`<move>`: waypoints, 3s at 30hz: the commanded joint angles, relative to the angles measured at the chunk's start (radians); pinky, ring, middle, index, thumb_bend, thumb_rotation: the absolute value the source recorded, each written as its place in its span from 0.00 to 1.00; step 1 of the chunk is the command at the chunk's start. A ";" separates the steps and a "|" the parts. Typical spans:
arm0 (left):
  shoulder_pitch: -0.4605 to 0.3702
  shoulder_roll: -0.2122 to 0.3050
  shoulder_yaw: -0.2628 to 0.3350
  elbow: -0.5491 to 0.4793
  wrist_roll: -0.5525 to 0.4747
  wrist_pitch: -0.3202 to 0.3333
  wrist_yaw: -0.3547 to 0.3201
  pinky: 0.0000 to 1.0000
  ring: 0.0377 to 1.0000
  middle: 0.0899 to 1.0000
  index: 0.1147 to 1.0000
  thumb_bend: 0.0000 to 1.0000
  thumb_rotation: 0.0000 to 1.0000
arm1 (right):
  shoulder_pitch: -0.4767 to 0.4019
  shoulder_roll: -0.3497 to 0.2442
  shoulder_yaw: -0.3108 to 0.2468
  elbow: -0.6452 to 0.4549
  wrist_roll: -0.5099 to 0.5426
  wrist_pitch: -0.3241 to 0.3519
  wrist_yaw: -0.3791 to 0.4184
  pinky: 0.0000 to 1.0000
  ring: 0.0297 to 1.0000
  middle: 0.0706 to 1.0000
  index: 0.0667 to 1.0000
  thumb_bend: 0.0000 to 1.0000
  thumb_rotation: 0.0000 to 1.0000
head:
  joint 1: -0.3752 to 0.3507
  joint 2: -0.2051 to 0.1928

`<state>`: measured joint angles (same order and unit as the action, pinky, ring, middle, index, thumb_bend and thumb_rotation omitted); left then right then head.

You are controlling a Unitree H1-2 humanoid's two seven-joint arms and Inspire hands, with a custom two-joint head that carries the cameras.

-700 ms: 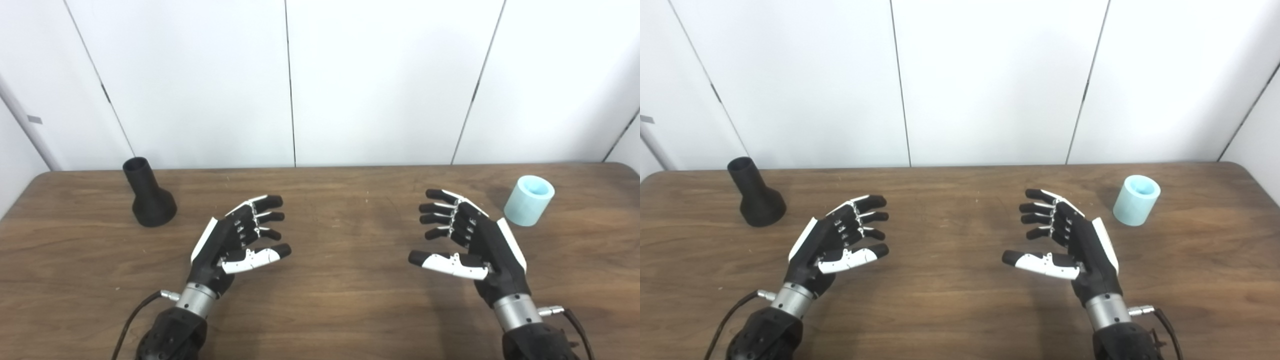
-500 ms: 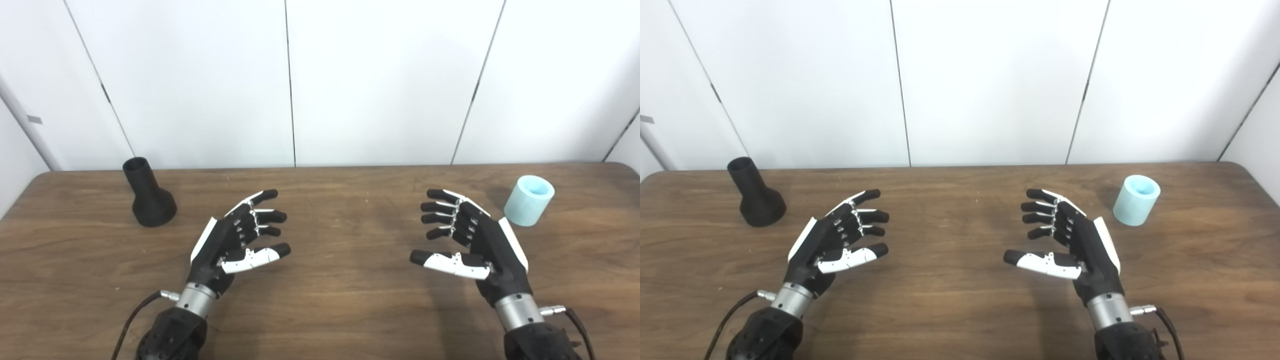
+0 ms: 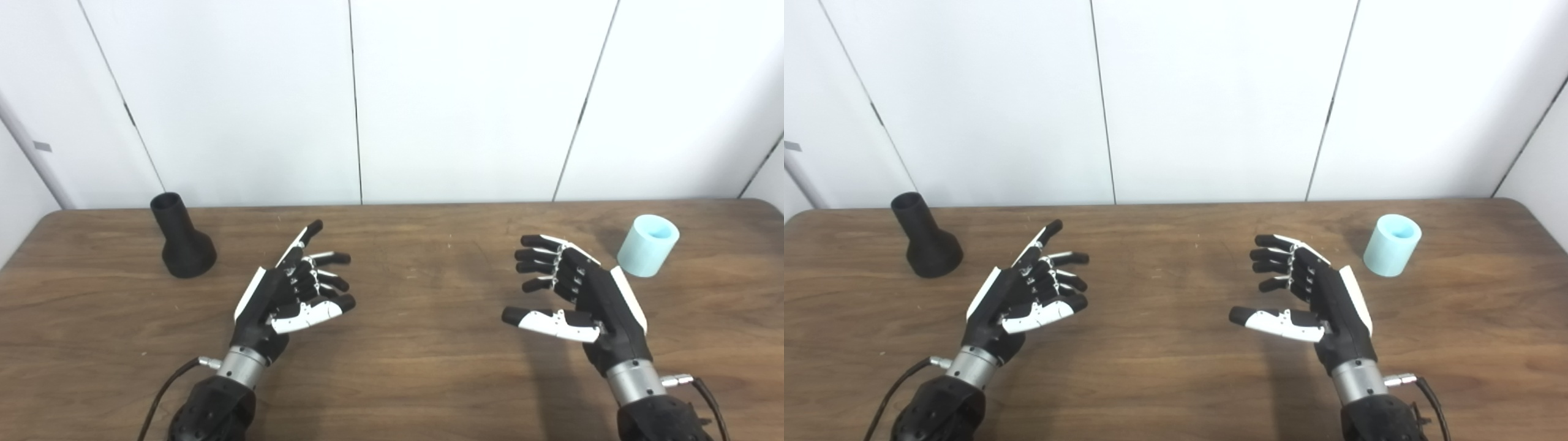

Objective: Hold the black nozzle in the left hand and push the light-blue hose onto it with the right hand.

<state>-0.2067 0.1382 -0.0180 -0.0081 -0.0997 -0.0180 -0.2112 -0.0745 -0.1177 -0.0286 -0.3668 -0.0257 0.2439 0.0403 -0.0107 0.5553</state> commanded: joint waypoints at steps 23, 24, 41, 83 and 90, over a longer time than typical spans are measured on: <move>-0.052 -0.024 0.004 -0.105 0.153 -0.057 0.097 0.55 0.68 0.69 0.72 0.79 0.08 | -0.002 -0.056 -0.073 0.063 0.115 -0.133 0.050 0.54 0.70 0.75 0.77 0.63 0.00 | 0.403 -0.207; -0.051 -0.021 0.017 -0.134 0.169 -0.059 0.113 0.54 0.65 0.67 0.74 0.79 0.08 | -0.002 -0.056 -0.073 0.063 0.113 -0.133 0.050 0.54 0.70 0.75 0.78 0.63 0.00 | 0.410 -0.208; -0.175 0.285 0.205 -0.151 0.360 -0.004 0.185 0.71 0.79 0.80 0.81 0.83 0.24 | -0.014 -0.064 -0.092 0.085 0.168 -0.139 0.064 0.60 0.72 0.77 0.79 0.59 0.00 | 0.437 -0.214; -0.199 0.314 0.100 0.115 0.625 0.437 0.272 1.00 1.00 1.00 1.00 1.00 0.32 | -0.004 -0.086 -0.082 0.038 0.129 -0.139 0.066 0.56 0.71 0.76 0.76 0.62 0.01 | 0.448 -0.180; -0.205 0.296 0.080 0.152 0.597 0.450 0.244 1.00 1.00 1.00 1.00 1.00 0.32 | -0.003 -0.087 -0.081 0.035 0.133 -0.133 0.068 0.56 0.71 0.76 0.76 0.62 0.02 | 0.437 -0.174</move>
<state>-0.3687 0.4202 0.0607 0.1628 0.5013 0.4304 0.0254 -0.0564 -0.1921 -0.1041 -0.2986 0.0993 0.1500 0.1032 0.4280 0.3820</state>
